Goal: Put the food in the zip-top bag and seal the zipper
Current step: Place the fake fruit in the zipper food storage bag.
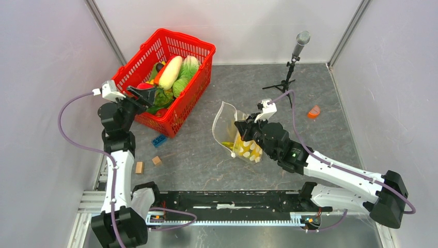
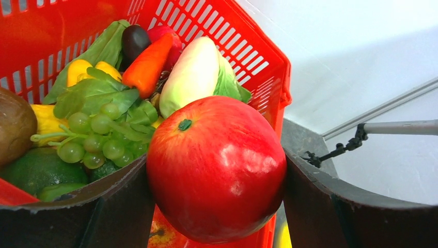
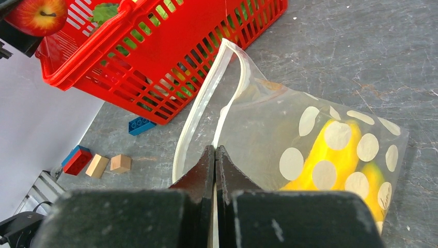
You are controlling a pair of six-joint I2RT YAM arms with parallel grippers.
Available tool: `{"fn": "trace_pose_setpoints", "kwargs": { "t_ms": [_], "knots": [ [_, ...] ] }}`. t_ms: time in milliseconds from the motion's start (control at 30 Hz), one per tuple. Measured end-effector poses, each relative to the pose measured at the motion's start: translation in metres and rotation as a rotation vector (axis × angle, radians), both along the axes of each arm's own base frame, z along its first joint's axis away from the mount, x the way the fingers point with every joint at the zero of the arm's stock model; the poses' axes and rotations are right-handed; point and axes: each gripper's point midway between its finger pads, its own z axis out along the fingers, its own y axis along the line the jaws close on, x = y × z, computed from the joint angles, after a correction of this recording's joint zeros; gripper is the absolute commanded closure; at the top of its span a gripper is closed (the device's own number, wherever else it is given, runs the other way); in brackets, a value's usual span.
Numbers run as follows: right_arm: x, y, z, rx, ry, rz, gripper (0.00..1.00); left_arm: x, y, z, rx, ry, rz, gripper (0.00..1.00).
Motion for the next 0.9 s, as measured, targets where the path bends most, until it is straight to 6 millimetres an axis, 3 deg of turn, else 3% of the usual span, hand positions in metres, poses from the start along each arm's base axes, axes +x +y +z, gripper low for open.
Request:
{"fn": "trace_pose_setpoints", "kwargs": {
  "t_ms": [333,533,733,900],
  "knots": [
    [-0.001,-0.005,-0.004,-0.058,-0.017,0.007,1.00,-0.002,-0.013,0.013,-0.023,-0.057,-0.093,0.55],
    [-0.003,-0.019,0.010,-0.070,-0.070,-0.012,1.00,-0.005,-0.029,0.017,-0.017,-0.076,-0.164,0.55],
    [-0.004,-0.035,0.014,-0.099,-0.120,-0.039,1.00,-0.023,-0.095,0.034,0.011,-0.071,-0.364,0.54],
    [-0.002,-0.040,0.016,-0.132,-0.145,-0.055,1.00,-0.040,-0.124,0.059,0.021,-0.109,-0.446,0.52]
  ]
}}
